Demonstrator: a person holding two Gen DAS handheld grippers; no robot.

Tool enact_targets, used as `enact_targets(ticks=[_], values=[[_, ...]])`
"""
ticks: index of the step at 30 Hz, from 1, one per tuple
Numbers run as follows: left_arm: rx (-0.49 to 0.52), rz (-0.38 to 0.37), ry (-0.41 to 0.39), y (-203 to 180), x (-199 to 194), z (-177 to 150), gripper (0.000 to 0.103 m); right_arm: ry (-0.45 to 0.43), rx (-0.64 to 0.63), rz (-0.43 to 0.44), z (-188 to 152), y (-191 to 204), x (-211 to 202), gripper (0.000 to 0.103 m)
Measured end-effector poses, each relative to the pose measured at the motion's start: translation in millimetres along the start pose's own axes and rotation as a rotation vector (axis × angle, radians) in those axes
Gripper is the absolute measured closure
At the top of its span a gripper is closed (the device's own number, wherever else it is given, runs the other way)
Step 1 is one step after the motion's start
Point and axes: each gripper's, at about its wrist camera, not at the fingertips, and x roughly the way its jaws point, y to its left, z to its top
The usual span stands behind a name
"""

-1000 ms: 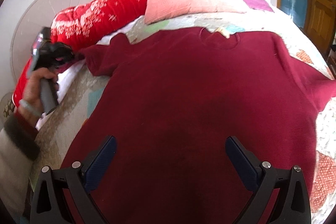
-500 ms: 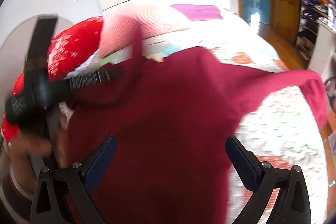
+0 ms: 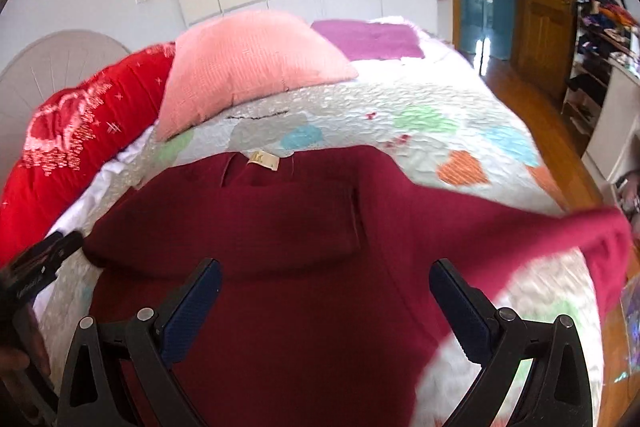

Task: Fold small clothes
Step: 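Carry the held sleeve across the sweater body with the left gripper and release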

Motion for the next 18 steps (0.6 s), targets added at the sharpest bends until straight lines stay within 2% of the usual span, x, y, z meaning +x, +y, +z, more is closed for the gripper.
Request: enact_targets(ticks=[4,5,6,7,8,10,11,13,14,16,18], values=[[-0.026,-0.004,0.067,6,22,-17,0.039,0.035,-0.014,-0.121,12,-5,50,0.002],[-0.023,0.002,0.079,6,26,-20,0.039,0.050,-0.008,-0.131,11,-8,57,0.015],[-0.021,0.008,0.089,8,27,-22,0.039,0.086,0.014,-0.112,11,-14,70,0.040],[-0.019,0.008,0.099,8,30,-24,0.039,0.129,0.049,-0.062,10,-19,84,0.049],[-0.021,0.004,0.102,10,30,-24,0.039,0.131,0.059,-0.061,7,-22,88,0.052],[-0.033,0.004,0.092,11,28,-24,0.039,0.077,0.031,-0.065,9,-21,84,0.075],[-0.045,0.010,0.076,13,23,-21,0.039,0.076,0.012,-0.063,11,-21,80,0.091],[-0.082,0.002,0.030,20,9,-13,0.039,0.038,0.023,-0.011,15,-29,61,0.101],[-0.096,-0.003,0.016,22,7,-11,0.039,0.000,0.027,0.005,17,-33,43,0.103],[-0.116,-0.013,-0.004,24,3,-4,0.039,-0.060,0.009,-0.027,17,-38,21,0.103],[-0.113,-0.010,-0.004,21,3,0,0.039,-0.064,0.029,-0.016,16,-47,10,0.103]])
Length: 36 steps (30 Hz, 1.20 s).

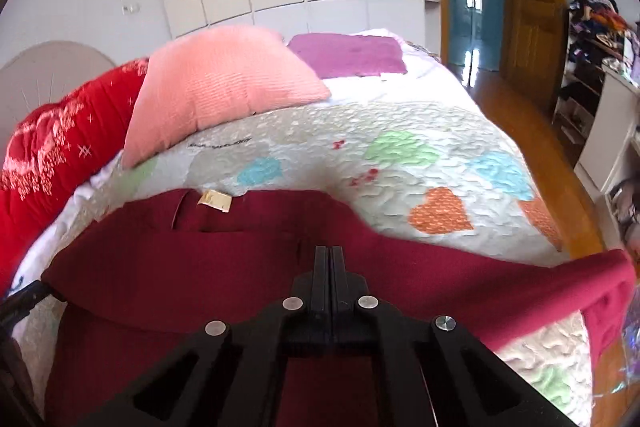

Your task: Fold small clothes

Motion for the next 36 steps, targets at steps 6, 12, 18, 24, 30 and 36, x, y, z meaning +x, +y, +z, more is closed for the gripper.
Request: enact_targets(ticks=[6,12,18,24,30,36], values=[[0.049,0.026,0.021,-6,2,-10,0.039,0.094,-0.004,0.076,-4,16,33,0.065],[0.021,0.036,0.014,11,-2,-7,0.039,0.121,-0.070,0.031,-9,32,61,0.059],[-0.015,0.020,0.015,16,-3,-7,0.039,0.139,0.014,0.025,-12,10,74,0.057],[0.012,0.040,-0.010,12,-13,-8,0.039,0.103,-0.092,-0.014,-5,31,66,0.067],[-0.025,0.032,-0.001,19,-12,-6,0.039,0.087,-0.077,0.149,-8,34,47,0.059],[0.001,0.049,0.002,19,-7,-9,0.039,0.175,0.042,0.138,-25,13,53,0.059]])
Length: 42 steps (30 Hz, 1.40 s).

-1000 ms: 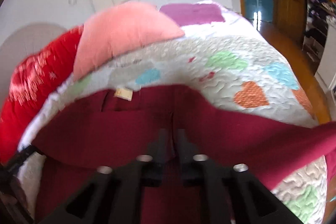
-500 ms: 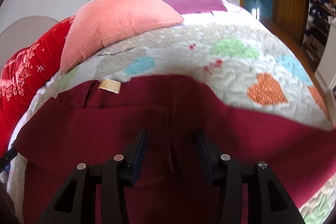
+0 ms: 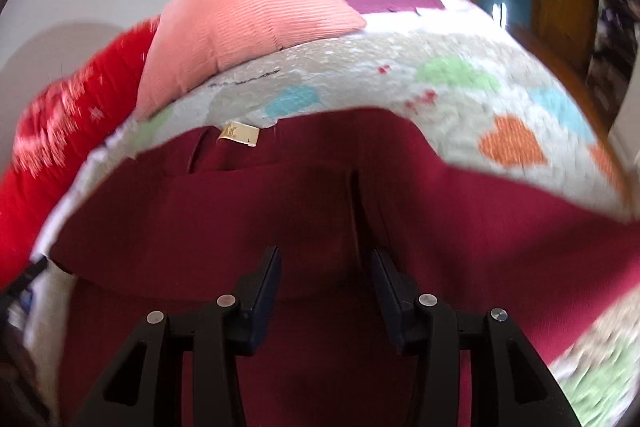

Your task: Fold small clothes

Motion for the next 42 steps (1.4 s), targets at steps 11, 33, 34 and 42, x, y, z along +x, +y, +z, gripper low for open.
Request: enact_targets(ticks=[11,33,34,42], values=[[-0.053,-0.012,-0.025,3,-13,5,0.039,-0.096,0.083,0.013,13,0,10,0.098],[-0.041,0.031,0.120,-31,57,0,0.027,-0.075,-0.106,-0.096,-2,10,-14,0.072],[-0.037,0.034,0.125,-32,56,1,0.027,-0.027,-0.085,-0.125,-3,5,4,0.072],[0.026,0.033,0.040,-56,15,-1,0.027,-0.111,-0.031,-0.133,-4,-6,-34,0.065]])
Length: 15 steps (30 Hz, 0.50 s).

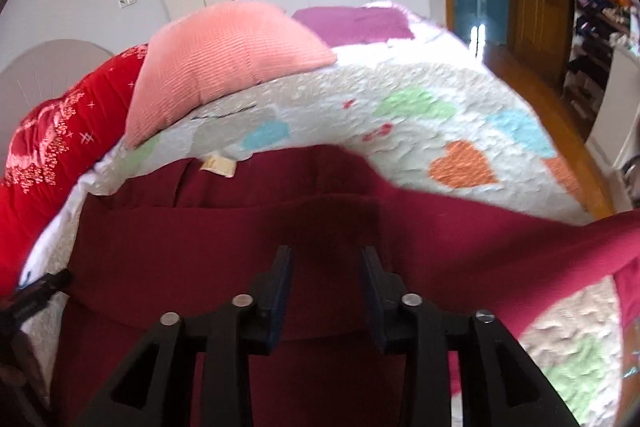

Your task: Fold small clothes

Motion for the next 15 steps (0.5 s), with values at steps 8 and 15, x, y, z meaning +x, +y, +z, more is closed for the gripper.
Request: enact_targets(ticks=[8,15], values=[[0.089,-0.053,0.080,-45,9,-27,0.027,0.075,0.067,0.055,-14,-22,-1,0.057],[0.110,-0.039,0.068,-51,25,-40,0.022,-0.039,0.278,0.013,-21,-117,-57,0.049]])
